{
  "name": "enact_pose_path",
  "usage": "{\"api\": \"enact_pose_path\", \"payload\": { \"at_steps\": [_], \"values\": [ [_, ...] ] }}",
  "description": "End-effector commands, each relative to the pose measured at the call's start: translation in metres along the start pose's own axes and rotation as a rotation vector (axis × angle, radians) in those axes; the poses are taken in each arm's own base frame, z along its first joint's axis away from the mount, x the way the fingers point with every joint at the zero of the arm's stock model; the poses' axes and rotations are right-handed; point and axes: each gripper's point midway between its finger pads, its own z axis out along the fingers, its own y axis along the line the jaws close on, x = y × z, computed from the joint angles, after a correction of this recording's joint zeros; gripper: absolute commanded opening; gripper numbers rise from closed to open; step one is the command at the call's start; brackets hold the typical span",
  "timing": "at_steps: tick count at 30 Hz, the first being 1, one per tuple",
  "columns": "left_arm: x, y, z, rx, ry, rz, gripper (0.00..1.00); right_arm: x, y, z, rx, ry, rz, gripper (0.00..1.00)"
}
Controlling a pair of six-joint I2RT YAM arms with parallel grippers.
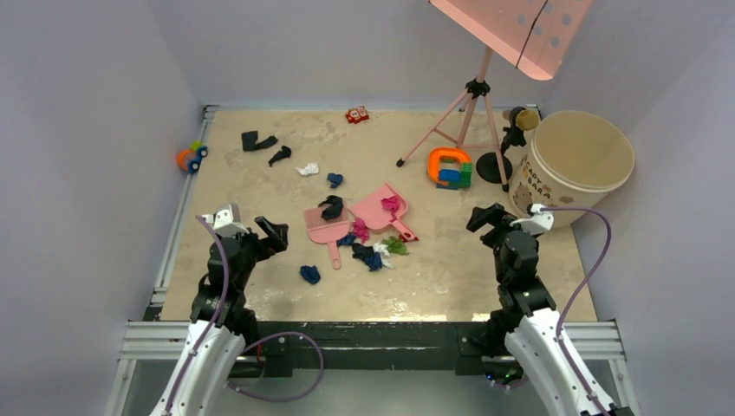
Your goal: Sweep away the paper scraps from the table
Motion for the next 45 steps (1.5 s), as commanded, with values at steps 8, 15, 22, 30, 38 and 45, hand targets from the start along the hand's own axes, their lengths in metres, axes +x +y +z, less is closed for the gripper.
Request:
{"api": "enact_pose_path", "payload": {
  "at_steps": [8, 15, 22, 30, 38, 45],
  "values": [
    [-0.01, -0.003, 0.001, 0.006, -0.041, 0.014, 0.99, -0.024, 0.01, -0.003, -0.017, -0.071, 0.056, 0.99],
    [-0.009, -0.004, 0.003, 0.01, -0.031, 0.017, 0.99, -0.023, 0.004, -0.004, 0.023, -0.055, 0.06, 0.99],
    [-0.004, -0.01, 0.01, 0.038, 0.012, 0.031, 0.99, -0.012, 0.039, 0.001, -0.126, 0.017, -0.068, 0.99],
    [0.021, -0.035, 0.026, 0.028, 0.216, 0.15, 0.92, 0.005, 0.06, 0.007, -0.159, 0.069, -0.135, 0.99],
    [0.042, -0.067, 0.014, -0.038, 0.423, 0.225, 0.84, 0.006, 0.059, 0.007, -0.15, 0.066, -0.132, 0.99],
    [0.075, -0.094, 0.027, -0.091, 0.543, 0.198, 0.69, 0.006, 0.057, 0.008, -0.132, 0.07, -0.129, 0.99]
  ]
}}
